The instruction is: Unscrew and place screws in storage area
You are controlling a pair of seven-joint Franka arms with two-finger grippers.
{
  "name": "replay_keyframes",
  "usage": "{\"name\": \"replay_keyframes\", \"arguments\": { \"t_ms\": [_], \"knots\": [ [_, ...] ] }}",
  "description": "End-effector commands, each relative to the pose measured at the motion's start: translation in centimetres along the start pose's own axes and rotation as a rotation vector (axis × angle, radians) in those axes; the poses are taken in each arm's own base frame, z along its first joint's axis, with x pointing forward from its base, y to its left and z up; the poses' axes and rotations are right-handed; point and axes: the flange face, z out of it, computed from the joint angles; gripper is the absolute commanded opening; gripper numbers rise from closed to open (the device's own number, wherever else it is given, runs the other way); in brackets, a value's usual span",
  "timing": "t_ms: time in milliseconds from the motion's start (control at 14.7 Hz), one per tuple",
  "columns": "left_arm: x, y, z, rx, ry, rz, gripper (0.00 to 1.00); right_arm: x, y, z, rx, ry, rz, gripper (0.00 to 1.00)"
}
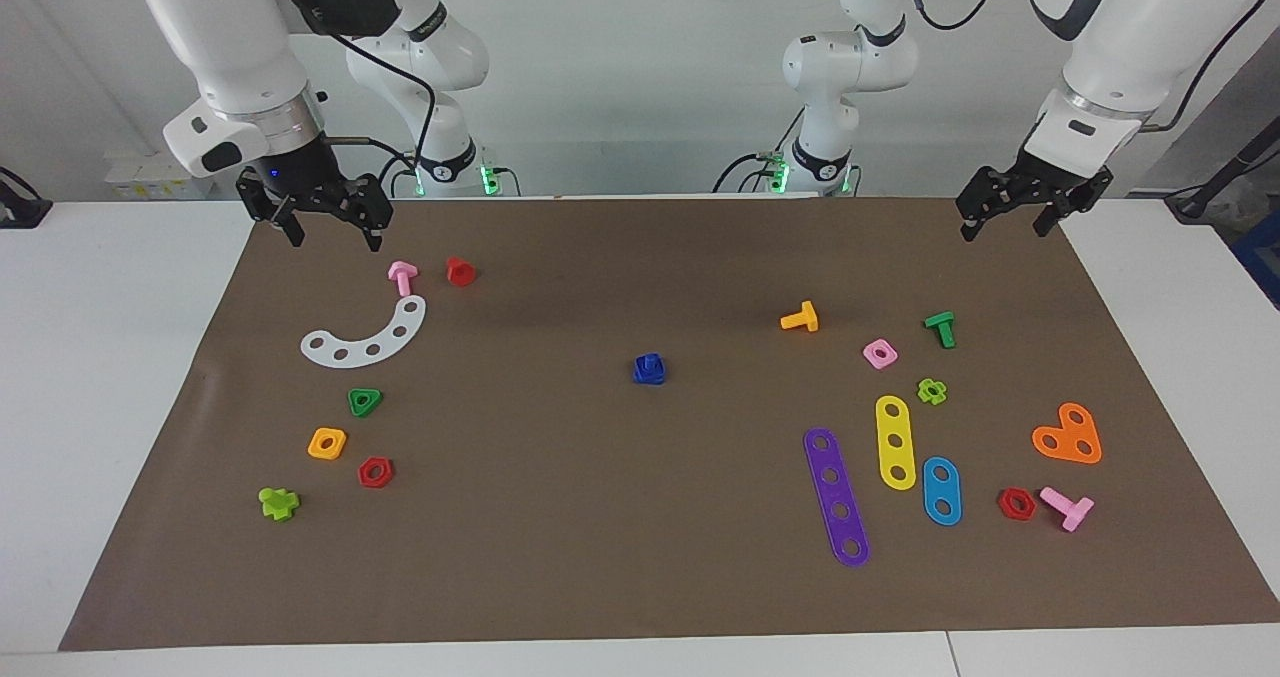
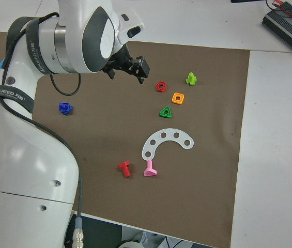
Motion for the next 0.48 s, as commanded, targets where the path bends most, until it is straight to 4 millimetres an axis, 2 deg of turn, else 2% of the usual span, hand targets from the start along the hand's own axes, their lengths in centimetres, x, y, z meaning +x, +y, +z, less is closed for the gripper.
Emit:
{"name": "replay_keyframes", "arguments": {
  "t_ms": [0, 68, 204, 272, 340, 407],
  "knots": [
    [0.2, 0.3, -0.3, -0.016, -0.015, 0.006, 1.00, -0.5, 0.1, -0.4, -0.010, 0.004, 0.022, 1.00],
    [0.1, 0.3, -0.1, -0.019, -0.014, 0.005, 1.00, -0.5, 0.1, -0.3, -0.010, 0.003, 0.025, 1.00],
    [0.0, 1.6, 0.2, -0.023, -0.015, 0.025, 0.98, -0.5, 0.1, -0.2, -0.010, 0.001, 0.028, 1.00],
    [-0.1, 3.1, 1.1, -0.022, -0.026, 0.042, 0.98, -0.5, 0.1, -0.3, -0.010, 0.004, 0.033, 1.00],
    [-0.3, 5.7, 2.0, -0.025, -0.032, 0.078, 0.97, -0.5, 0.1, -0.3, -0.010, 0.003, 0.036, 1.00],
    [-0.3, 7.5, 2.8, -0.042, -0.044, 0.070, 0.96, -0.5, 0.1, -0.2, -0.011, 0.001, 0.037, 1.00]
  ]
}}
